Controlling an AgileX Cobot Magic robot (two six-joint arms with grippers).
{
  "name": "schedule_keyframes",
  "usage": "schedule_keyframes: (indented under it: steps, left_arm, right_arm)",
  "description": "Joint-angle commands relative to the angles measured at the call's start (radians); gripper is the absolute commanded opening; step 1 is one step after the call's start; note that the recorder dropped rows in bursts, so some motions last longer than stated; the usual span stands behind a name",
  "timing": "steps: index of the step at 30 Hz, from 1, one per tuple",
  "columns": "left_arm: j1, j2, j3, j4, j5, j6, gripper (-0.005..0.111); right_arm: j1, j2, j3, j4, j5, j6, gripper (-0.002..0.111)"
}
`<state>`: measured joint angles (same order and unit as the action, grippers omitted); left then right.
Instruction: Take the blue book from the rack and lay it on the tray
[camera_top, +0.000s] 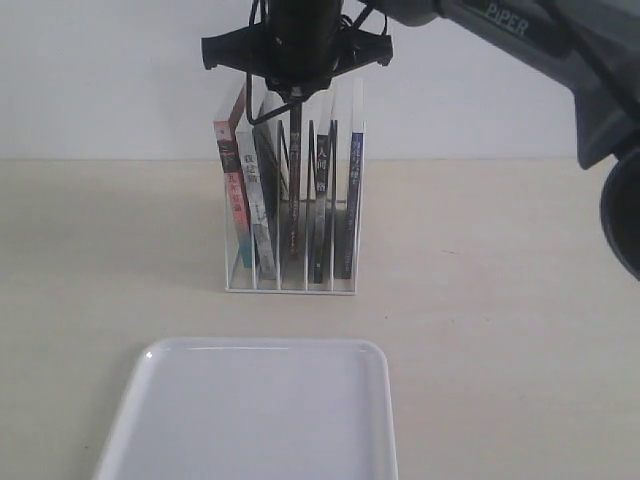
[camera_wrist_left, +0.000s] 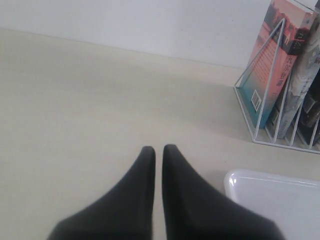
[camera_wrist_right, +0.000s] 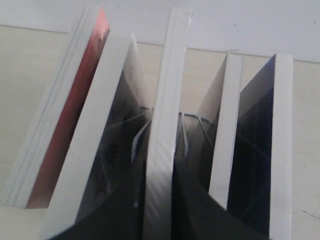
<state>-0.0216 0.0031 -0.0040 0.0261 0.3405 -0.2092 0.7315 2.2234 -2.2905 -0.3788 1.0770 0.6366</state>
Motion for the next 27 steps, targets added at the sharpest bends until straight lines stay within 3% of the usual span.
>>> schedule_keyframes:
  steps: [1,18,24,27]
  left_arm:
    - [-0.001,-0.003,0.004,-0.007,-0.002,0.002,0.005]
    - [-0.001,-0.003,0.004,-0.007,-0.002,0.002,0.005]
    - [-0.001,-0.003,0.004,-0.007,-0.002,0.002,0.005]
    - [-0.001,-0.003,0.004,-0.007,-0.002,0.002,0.005]
  right_arm:
    - [-0.002,0.009,-0.013,-0.007,0.004,0.003,0.003]
    - [-0.002,0.013,-0.013,-0.029,0.0,0.037,0.004]
    - [-0.002,0.019,-0.013,-0.033,-0.008,0.037,0.034]
    - [-0.002,0.024,-0.013,-0.033,-0.015,0.034,0.037]
